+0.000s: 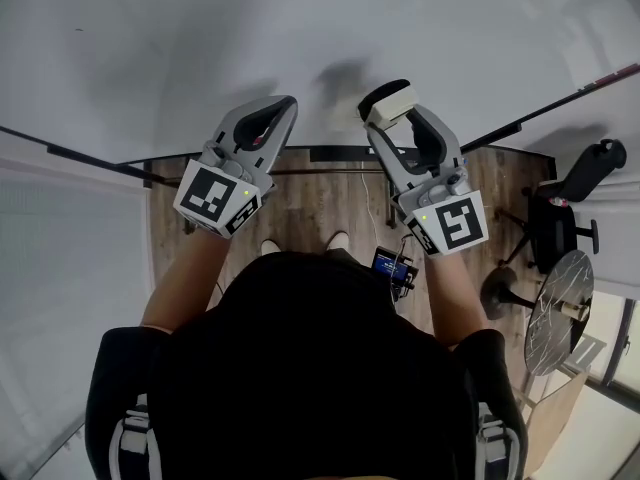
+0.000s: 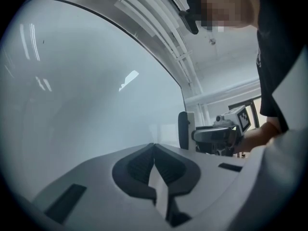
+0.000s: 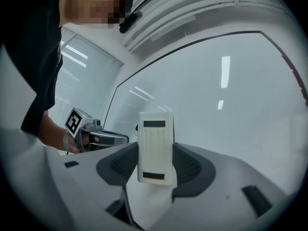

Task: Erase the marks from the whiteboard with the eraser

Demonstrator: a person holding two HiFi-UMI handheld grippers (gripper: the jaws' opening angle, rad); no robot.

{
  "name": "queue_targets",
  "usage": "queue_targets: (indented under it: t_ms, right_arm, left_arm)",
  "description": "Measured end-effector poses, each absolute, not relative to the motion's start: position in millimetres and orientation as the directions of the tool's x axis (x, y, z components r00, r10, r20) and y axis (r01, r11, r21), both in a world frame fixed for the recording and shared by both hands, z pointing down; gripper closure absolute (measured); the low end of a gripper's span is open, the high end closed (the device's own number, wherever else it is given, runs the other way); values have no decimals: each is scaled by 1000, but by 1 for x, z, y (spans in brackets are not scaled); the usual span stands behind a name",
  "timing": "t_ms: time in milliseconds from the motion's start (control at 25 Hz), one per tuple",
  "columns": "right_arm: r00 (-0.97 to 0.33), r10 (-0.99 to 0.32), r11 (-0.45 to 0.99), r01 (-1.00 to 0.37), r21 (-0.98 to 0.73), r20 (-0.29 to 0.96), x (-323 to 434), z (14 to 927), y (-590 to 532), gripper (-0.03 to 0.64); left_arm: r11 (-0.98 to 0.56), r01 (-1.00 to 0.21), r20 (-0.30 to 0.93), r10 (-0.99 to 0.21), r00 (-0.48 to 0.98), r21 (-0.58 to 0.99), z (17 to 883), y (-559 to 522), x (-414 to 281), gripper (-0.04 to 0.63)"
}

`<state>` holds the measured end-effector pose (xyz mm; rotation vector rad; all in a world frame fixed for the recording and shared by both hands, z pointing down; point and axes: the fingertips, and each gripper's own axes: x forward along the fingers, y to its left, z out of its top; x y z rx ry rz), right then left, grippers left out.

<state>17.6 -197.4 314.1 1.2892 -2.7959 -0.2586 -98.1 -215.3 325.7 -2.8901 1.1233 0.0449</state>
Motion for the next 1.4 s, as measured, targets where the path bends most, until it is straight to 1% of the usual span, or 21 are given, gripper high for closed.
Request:
queue_targets:
  t_ms: [120, 280, 600, 1400]
  right_arm:
    - [-643, -765, 636, -764, 107, -43, 25, 328, -190, 394]
    - [-630, -775, 627, -776, 67, -39, 29, 349, -177, 394]
    - [-639, -769, 639, -769, -31, -25, 27, 382, -164, 394]
    - [-671, -741, 672, -741, -13, -13, 7, 386, -164, 394]
  left_arm:
    - [-761, -648, -34, -647, 761, -23, 336, -206, -92, 589]
    - [-791, -611, -21, -611, 791, -20, 352, -193, -88, 589]
    - [-805, -593, -26, -592, 805, -32, 372, -172, -83, 589]
    - [-784, -621, -7, -621, 784, 4, 382, -161, -94, 589]
